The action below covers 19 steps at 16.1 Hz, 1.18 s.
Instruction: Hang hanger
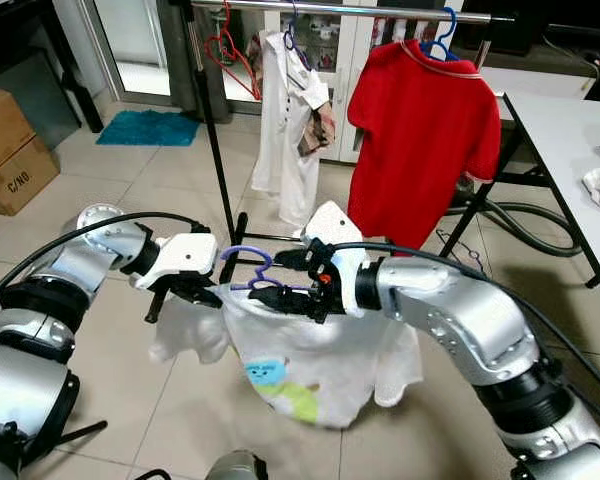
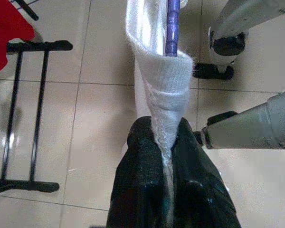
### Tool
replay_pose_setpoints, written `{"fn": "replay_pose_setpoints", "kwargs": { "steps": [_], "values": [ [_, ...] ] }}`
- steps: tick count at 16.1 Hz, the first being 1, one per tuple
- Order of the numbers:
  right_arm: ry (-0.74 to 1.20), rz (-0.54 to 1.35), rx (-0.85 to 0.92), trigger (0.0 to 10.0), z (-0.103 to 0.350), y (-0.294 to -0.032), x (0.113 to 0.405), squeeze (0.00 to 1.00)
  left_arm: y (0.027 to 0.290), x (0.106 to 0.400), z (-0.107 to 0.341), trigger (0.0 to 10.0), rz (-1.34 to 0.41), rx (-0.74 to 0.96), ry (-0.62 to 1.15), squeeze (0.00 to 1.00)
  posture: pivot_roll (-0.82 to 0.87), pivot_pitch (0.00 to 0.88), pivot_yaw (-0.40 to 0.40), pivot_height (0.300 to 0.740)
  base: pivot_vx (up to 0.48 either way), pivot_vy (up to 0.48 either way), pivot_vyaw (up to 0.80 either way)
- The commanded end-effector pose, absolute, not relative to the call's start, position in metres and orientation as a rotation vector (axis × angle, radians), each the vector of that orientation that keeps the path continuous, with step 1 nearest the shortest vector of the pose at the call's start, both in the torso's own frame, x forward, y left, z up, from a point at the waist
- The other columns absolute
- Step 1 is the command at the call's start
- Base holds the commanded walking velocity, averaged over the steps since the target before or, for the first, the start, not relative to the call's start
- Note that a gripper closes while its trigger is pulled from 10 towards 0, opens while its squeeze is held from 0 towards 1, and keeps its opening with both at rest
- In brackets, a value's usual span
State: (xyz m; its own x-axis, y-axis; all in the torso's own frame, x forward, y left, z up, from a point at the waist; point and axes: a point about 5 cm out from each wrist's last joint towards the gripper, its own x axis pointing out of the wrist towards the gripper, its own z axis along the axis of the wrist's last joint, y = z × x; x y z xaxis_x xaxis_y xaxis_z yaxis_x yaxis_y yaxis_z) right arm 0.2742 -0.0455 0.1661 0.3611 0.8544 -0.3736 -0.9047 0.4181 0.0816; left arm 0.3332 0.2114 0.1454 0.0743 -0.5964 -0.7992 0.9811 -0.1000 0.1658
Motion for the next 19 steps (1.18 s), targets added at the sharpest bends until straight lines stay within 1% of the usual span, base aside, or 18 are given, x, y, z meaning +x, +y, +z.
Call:
{"fn": "replay_pose_setpoints", "kwargs": {
  "steps": [1,4,9,19],
  "values": [
    [0.383,1.137,-0.163,0.0,0.166,-0.042,0.276,0.0,0.202,0.34,0.159,0.0,-1.462,0.956,0.516,0.0,0.03,0.0,0.022,0.74,0.0,0.0,0.0],
    [0.4,1.096,-0.19,0.0,0.16,-0.041,0.283,0.0,0.195,0.341,0.162,0.0,-1.484,0.979,0.496,0.0,0.03,0.0,0.02,0.74,0.0,0.0,0.0],
    [0.396,1.071,-0.271,0.0,0.156,-0.048,0.289,0.0,0.194,0.342,0.166,0.0,-1.497,0.99,0.486,0.0,0.03,0.0,0.018,0.74,0.0,0.0,0.0],
    [0.352,1.153,-0.247,0.0,0.161,-0.05,0.289,0.0,0.195,0.347,0.173,0.0,-1.44,1.022,0.439,0.0,0.02,0.0,0.024,0.74,0.0,0.0,0.0]
  ]
}}
